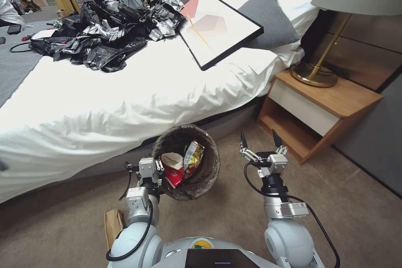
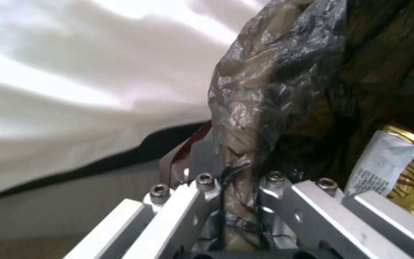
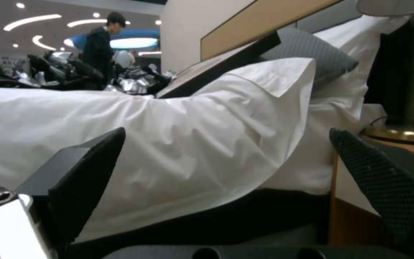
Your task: Pick up the trash bin, then pick up the garbage from the floor and place it into the trash bin.
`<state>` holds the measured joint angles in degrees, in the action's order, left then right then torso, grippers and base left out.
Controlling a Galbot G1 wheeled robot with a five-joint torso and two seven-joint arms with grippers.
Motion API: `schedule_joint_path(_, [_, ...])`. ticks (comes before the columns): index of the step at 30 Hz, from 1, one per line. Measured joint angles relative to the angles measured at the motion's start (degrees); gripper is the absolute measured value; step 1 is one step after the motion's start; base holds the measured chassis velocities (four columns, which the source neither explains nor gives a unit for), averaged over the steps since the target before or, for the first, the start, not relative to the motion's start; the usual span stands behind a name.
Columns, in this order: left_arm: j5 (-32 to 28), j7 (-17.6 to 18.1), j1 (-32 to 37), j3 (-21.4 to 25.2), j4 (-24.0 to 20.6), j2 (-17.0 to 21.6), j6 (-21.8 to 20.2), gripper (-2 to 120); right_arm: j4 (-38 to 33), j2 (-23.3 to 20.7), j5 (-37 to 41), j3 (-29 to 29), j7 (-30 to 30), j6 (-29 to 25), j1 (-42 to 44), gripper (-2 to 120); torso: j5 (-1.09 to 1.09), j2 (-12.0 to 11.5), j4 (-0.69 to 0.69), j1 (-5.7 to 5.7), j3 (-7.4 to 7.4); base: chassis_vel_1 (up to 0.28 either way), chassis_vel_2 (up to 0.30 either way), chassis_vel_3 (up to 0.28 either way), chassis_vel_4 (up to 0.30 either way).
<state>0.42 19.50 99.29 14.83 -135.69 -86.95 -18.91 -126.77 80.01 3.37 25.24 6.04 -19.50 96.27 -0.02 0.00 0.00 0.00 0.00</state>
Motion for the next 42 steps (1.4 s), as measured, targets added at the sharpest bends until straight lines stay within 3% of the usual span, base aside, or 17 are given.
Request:
schedule_joint_path(14, [0.0,0.0,0.0,-0.1,0.0,0.0,0.0,2,0.2,0.3,0.0,0.1,0.1,-0.4,-0.7,100,0.01,0.0,-0.01,-0.01,-0.01,0.177,-0.197,-0.191,0.198])
schedule_joint_path(42, [0.0,-0.1,0.0,-0.1,0.0,0.0,0.0,2,0.0,0.3,-0.4,0.5,-0.1,-0.8,-1.4,100,0.02,0.0,-0.01,0.0,0.0,0.005,0.023,0.024,0.008])
